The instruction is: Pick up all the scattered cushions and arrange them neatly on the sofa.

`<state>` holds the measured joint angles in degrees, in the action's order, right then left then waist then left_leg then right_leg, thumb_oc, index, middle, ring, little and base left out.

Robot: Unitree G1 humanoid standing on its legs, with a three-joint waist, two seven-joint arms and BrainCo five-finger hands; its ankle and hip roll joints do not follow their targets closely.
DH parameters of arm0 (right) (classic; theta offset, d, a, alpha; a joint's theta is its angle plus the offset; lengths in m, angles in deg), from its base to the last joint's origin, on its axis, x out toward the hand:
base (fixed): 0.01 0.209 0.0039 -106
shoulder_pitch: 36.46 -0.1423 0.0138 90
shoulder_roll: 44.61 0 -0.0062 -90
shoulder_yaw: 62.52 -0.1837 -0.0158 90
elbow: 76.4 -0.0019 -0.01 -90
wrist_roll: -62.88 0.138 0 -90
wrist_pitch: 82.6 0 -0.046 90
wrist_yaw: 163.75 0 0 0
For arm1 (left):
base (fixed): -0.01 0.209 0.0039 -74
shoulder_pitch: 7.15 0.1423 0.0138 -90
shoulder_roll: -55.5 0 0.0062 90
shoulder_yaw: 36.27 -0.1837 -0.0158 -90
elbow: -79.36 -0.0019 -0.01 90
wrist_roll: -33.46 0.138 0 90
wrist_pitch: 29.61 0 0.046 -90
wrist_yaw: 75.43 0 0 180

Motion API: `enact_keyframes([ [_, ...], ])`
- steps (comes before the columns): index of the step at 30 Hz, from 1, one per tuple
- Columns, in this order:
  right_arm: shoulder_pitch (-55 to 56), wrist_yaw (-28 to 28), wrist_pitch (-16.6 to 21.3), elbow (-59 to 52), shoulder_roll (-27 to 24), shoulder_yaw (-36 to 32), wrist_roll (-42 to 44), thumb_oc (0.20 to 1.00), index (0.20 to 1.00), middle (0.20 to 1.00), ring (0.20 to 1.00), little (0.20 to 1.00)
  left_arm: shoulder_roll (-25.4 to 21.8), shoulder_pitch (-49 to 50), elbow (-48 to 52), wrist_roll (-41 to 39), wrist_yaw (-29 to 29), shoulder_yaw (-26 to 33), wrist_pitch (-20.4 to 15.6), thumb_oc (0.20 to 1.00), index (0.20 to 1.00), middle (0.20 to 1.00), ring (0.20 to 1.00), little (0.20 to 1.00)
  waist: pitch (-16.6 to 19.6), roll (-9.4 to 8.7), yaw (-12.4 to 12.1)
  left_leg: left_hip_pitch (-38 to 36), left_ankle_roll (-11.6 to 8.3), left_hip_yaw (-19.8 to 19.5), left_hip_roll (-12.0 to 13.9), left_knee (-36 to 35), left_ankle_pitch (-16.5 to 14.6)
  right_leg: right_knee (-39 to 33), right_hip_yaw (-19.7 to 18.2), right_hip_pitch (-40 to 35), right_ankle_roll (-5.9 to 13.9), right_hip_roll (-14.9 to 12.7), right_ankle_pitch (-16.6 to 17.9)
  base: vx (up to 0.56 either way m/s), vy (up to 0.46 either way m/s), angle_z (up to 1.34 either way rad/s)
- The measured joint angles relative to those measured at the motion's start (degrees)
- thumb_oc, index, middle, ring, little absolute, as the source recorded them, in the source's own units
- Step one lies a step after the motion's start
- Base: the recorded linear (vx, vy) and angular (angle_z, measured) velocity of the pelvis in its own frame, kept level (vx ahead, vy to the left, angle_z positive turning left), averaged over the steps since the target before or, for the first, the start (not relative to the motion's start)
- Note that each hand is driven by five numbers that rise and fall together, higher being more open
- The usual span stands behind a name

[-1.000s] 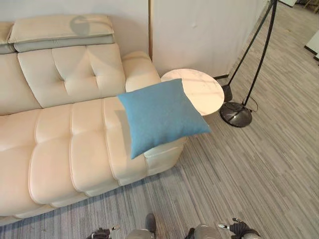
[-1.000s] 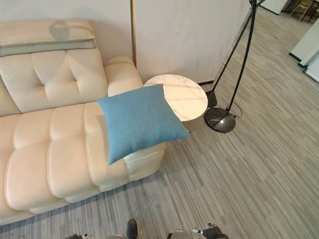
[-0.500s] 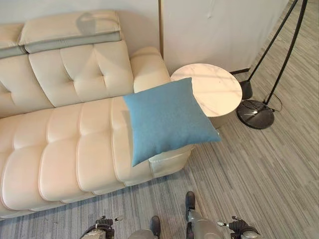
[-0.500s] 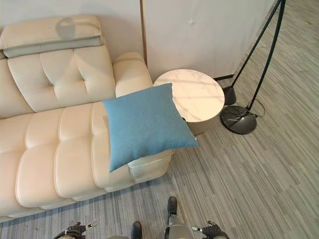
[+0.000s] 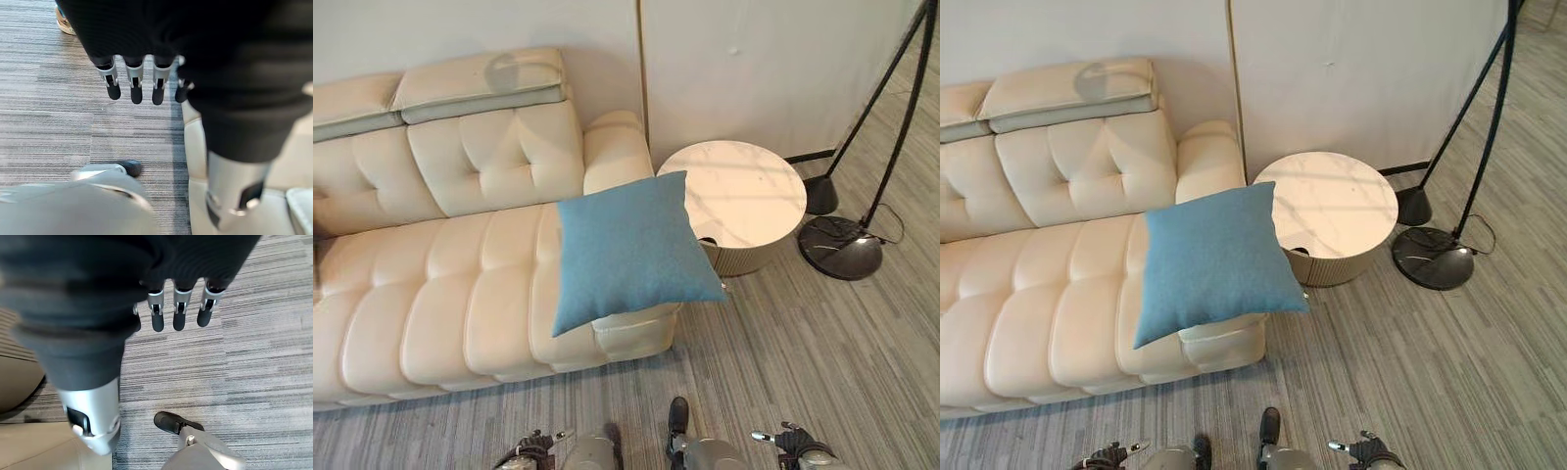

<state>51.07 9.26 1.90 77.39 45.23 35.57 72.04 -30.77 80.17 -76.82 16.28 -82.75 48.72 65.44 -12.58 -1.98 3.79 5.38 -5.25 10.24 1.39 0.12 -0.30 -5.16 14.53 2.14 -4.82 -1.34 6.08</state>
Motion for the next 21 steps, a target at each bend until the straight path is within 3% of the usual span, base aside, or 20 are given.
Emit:
enact_keyframes([
  [2, -0.25, 0.01, 0.02, 0.05, 0.09, 0.16, -0.02, 1.0, 1.0, 1.0, 1.0, 1.0, -0.03, -0.25, 0.26, 0.11, 0.02, 0.01, -0.03, 1.0, 1.0, 1.0, 1.0, 1.0, -0.03, -0.17, -0.11, -0.53, 0.25, -0.7, -0.77, -3.63, 1.1, 0.0, -0.35, -0.09, 0.35, 0.37, -0.37, 0.22, 0.119, 0.14],
  [3, -0.44, 0.01, 0.04, -0.01, -0.02, 0.25, -0.06, 1.0, 1.0, 1.0, 1.0, 1.0, 0.09, 0.13, -0.03, 0.11, 0.02, 0.04, 0.18, 1.0, 1.0, 1.0, 1.0, 1.0, -0.01, 0.08, -0.16, -0.89, 0.51, -1.1, -0.7, -3.36, 0.93, 0.0, -0.65, -0.55, 2.05, 1.06, -1.7, 0.22, 0.179, -0.26],
  [4, -0.48, 0.02, 0.12, 0.09, -0.38, 0.25, -0.07, 1.0, 1.0, 1.0, 1.0, 1.0, 0.54, 1.06, -0.55, 0.12, -0.03, -0.01, 0.44, 1.0, 1.0, 1.0, 1.0, 1.0, 0.24, 1.88, -0.2, -1.37, 1.41, -2.43, 0.68, -3.28, 0.21, 0.17, -0.58, -1.21, 5.14, 2.79, -4.36, 0.22, 0.214, -0.21],
  [5, -0.88, 0.03, 0.13, 0.44, -1.04, 0.05, -0.12, 1.0, 1.0, 1.0, 1.0, 1.0, 1.21, 1.72, -0.71, 0.14, 0.04, 0.05, 0.48, 1.0, 1.0, 1.0, 1.0, 1.0, 0.42, 4.68, -0.25, -1.13, 1.56, -3.62, 3.52, -3.61, 1.72, 5.24, -1.0, 0.19, 2.57, 5.37, -4.92, 0.22, 0.229, -0.04],
  [6, -0.58, 0.01, -0.23, 0.57, -0.52, 0.06, -0.18, 1.0, 1.0, 1.0, 1.0, 1.0, 0.52, 1.9, -0.45, 0.23, 0.05, -0.04, 0.48, 1.0, 1.0, 1.0, 1.0, 1.0, 0.38, 2.97, -0.12, -1.3, 1.48, -3.43, 2.32, -2.86, 2.76, 6.2, -1.79, -0.03, 2.6, 3.74, -5.53, 0.2, 0.215, 0.01],
  [7, 0.45, 0.15, -0.65, 0.61, -0.06, 0.14, -0.22, 1.0, 1.0, 1.0, 1.0, 1.0, 0.23, 1.83, -0.6, 0.39, -0.01, 0.09, 0.58, 1.0, 1.0, 1.0, 1.0, 1.0, 0.64, 1.6, -0.16, -1.77, 1.81, -3.4, 1.64, -2.39, 2.91, 4.11, -1.67, -0.97, 1.09, 3.76, -4.75, 0.16, 0.22, 0.03],
  [8, 1.14, 0.14, -0.76, 0.24, 0.18, 0.21, -0.23, 1.0, 1.0, 1.0, 1.0, 1.0, 0.0, 2.08, -0.86, 0.43, 0.11, 0.1, 0.74, 1.0, 1.0, 1.0, 1.0, 1.0, 1.31, 0.58, -0.41, -1.35, 2.74, -3.26, 0.74, -1.0, 2.53, 3.58, -1.91, -1.0, 1.1, 3.08, -4.75, 0.1, 0.209, -0.03],
  [11, 1.8, 0.16, -0.8, -0.1, 0.09, 0.25, -0.28, 1.0, 1.0, 1.0, 1.0, 1.0, -0.08, 2.33, -2.12, 0.93, 0.15, 0.03, 1.01, 1.0, 1.0, 1.0, 1.0, 1.0, 1.47, 0.59, -0.88, -2.87, 4.72, -3.6, -0.2, -0.89, 2.02, 5.82, -2.13, -0.08, 1.35, 2.57, -4.76, 0.02, 0.183, -0.1],
  [13, 1.82, 0.29, -0.77, -0.35, 0.81, 0.4, -0.37, 1.0, 1.0, 1.0, 1.0, 1.0, -0.36, 2.15, -2.64, 1.35, 0.13, -0.06, 1.11, 1.0, 1.0, 1.0, 1.0, 1.0, 1.12, 0.67, -1.07, -3.6, 6.68, -2.9, -1.07, -1.49, 3.21, 13.46, -2.74, 2.88, 3.57, 0.83, -7.14, 0.02, 0.151, -0.19],
  [15, 2.16, 0.28, -0.78, -0.48, 1.36, 0.42, -0.49, 1.0, 1.0, 1.0, 1.0, 1.0, -0.62, 2.15, -2.4, 2.56, -0.05, -0.25, 1.1, 1.0, 1.0, 1.0, 1.0, 1.0, 1.23, 0.35, -1.05, -3.61, 6.89, -2.36, -1.98, -1.47, 3.26, 17.42, -4.58, 4.94, 4.13, -0.07, -9.06, 0.06, 0.07, -0.16],
  [18, 2.2, 0.23, -0.81, -0.46, 1.92, 0.34, -0.52, 1.0, 1.0, 1.0, 1.0, 1.0, -1.46, 1.69, -2.26, 2.51, -0.2, -0.56, 1.01, 1.0, 1.0, 1.0, 1.0, 1.0, 1.23, 0.54, -1.0, -3.6, 6.88, -2.01, -2.44, -1.85, 3.26, 16.44, -6.99, 5.5, 4.67, 0.08, -9.01, 0.09, -0.026, -0.08],
  [21, 1.77, 0.01, -1.01, -0.16, 1.86, 0.25, -0.82, 1.0, 1.0, 1.0, 1.0, 1.0, -1.9, 1.57, -1.89, 2.23, -0.31, 0.37, 0.94, 1.0, 1.0, 1.0, 1.0, 1.0, 1.15, 0.58, -1.12, -3.53, 6.68, -2.41, -2.47, -3.49, 3.7, 11.63, -7.75, 3.72, 6.57, 0.85, -6.7, 0.16, -0.08, -0.05],
])
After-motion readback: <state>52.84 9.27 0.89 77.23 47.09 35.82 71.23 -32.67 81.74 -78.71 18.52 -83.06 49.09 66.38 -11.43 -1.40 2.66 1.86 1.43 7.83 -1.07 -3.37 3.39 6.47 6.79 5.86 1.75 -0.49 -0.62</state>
